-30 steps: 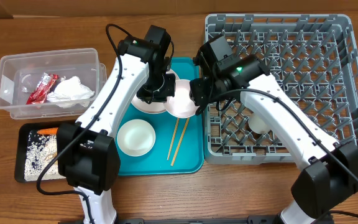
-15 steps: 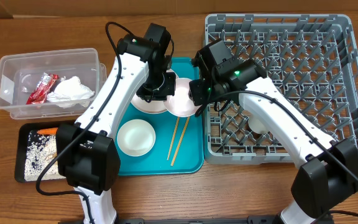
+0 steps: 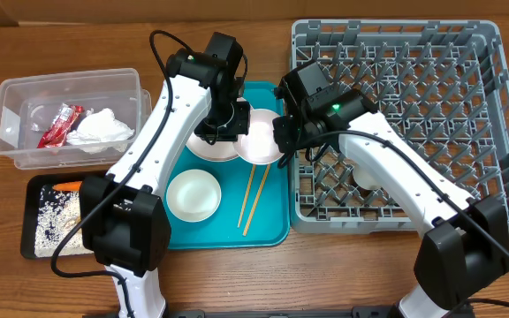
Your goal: Sort waste into correct bins and load items into the dishwasher
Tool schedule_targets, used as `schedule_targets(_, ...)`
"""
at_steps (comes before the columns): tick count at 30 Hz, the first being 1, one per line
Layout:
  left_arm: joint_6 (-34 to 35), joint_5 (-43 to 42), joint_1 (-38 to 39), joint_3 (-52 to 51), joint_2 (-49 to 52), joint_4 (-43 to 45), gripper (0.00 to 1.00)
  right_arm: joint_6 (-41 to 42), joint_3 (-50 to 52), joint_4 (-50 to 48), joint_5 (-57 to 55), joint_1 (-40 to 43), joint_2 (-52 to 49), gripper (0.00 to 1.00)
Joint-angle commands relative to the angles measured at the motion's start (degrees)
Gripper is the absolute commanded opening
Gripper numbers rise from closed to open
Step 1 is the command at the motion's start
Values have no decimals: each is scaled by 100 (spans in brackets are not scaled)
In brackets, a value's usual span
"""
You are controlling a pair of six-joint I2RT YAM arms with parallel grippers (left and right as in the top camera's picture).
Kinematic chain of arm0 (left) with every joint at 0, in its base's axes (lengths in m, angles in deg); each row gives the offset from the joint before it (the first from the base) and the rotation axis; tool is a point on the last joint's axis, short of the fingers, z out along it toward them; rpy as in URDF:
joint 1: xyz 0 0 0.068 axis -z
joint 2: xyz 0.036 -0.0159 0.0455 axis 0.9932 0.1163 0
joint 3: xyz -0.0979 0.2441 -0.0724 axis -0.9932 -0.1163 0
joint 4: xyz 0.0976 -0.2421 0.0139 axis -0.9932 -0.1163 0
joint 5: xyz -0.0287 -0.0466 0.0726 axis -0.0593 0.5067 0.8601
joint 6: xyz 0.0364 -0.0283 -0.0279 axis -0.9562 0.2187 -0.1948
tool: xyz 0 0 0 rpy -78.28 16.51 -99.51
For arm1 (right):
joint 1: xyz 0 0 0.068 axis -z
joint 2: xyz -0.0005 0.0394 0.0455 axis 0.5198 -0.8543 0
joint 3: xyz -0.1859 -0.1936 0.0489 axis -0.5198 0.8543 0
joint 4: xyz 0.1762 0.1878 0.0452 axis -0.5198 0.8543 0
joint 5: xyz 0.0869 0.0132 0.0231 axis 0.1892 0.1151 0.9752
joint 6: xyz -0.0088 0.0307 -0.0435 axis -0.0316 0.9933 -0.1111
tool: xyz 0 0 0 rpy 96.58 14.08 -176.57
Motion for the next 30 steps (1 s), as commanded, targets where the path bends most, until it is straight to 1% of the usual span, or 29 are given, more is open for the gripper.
schedule_targets(1,-111,-59,7,162,-92,48,4,17,24,-44,-55,-17,26,22)
schedule_targets(3,-111,-59,7,162,-92,55,4,20,24,-42,-68,-17,26,15)
schedule_targets(9,-109,-59,7,162,-92,74,4,20,24,-42,-68,-17,26,4)
schedule_targets(14,-109,-105,7,162,-92,76,5,17,24,-76,-70,-17,26,4)
schedule_targets(16,-111,-214,2,162,-92,90,8,17,24,-92,-70,-17,26,4)
schedule_targets(20,-114,-306,-4,192,-92,116,20,17,24,-98,-116,-15,26,4)
schedule_targets(24,-157,-317,-13,361,-92,79,31,17,24,-98,-413,-15,26,4)
schedule_targets(30,-208,-315,-190,999,-92,-249,38,15,24,-138,-525,-15,26,4)
